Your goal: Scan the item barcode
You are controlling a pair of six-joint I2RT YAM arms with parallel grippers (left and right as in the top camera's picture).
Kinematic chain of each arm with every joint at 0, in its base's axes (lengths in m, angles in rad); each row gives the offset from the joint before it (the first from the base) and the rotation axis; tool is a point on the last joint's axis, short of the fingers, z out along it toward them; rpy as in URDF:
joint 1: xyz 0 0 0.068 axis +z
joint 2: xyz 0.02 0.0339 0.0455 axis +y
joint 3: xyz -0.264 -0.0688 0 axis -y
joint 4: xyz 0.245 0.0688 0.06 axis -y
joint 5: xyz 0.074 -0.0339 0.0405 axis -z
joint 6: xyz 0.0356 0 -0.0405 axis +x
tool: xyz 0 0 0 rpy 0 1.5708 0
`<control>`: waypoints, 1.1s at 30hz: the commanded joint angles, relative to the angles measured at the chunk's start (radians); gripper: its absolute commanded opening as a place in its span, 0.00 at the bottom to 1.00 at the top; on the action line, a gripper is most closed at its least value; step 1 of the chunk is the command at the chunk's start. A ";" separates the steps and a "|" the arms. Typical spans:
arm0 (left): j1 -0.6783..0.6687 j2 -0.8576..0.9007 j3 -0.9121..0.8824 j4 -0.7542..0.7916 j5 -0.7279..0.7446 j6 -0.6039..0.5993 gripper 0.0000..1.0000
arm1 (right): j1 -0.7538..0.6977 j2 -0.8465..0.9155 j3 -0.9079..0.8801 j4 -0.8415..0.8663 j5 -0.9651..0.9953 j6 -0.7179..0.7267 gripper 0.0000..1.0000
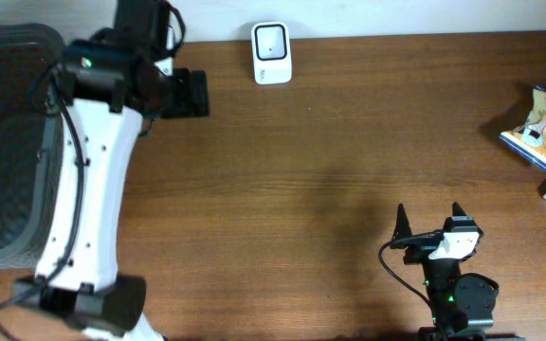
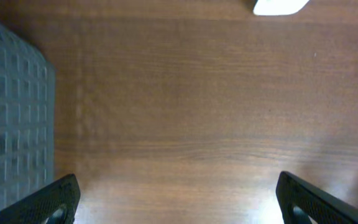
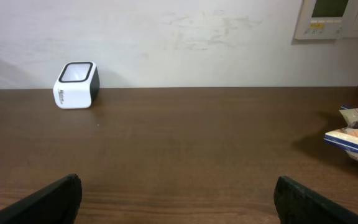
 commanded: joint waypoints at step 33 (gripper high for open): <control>0.080 -1.643 -1.850 1.068 0.081 0.196 0.99 | 0.011 -0.009 -0.008 -0.003 0.016 -0.006 0.98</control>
